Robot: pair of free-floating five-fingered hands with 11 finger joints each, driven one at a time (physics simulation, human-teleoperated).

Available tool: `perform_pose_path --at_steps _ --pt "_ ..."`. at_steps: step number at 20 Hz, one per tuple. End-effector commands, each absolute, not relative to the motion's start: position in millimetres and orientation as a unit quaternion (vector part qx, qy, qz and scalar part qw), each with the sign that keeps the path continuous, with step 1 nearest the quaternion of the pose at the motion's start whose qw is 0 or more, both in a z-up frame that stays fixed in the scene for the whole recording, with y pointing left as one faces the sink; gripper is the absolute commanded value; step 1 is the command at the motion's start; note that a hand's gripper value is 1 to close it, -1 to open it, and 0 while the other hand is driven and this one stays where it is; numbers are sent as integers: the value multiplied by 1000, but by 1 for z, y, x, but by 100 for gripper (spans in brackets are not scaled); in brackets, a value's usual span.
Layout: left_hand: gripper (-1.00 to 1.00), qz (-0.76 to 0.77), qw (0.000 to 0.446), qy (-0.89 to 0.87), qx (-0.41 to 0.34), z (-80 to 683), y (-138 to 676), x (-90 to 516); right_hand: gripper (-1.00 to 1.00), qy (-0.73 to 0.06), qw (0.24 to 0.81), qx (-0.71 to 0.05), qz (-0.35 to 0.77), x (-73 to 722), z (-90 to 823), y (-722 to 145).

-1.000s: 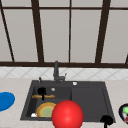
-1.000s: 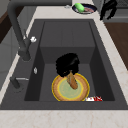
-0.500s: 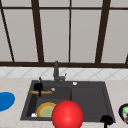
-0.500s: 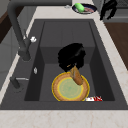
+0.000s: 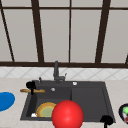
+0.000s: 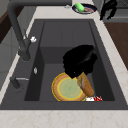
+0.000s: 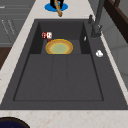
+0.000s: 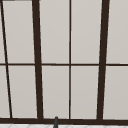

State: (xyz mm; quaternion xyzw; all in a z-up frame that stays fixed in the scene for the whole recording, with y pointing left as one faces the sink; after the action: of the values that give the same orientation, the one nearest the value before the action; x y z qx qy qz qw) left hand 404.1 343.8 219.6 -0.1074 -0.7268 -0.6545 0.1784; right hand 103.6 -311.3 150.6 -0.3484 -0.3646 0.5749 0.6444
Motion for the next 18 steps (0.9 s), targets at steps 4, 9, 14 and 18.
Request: perform_pose_path --at_steps 4,9,14,18 --pt "100 -654 178 -727 -108 237 398 392 0 -365 644 -348 575 104 151 -311" --pt "100 -654 179 -727 -108 237 439 389 0 -365 644 -348 575 104 151 -311" --pt "100 -655 178 -726 -107 231 479 387 0 -365 644 -348 575 104 151 -311" --pt "100 -656 176 -726 -108 227 511 386 0 -365 644 -348 575 104 151 -311"
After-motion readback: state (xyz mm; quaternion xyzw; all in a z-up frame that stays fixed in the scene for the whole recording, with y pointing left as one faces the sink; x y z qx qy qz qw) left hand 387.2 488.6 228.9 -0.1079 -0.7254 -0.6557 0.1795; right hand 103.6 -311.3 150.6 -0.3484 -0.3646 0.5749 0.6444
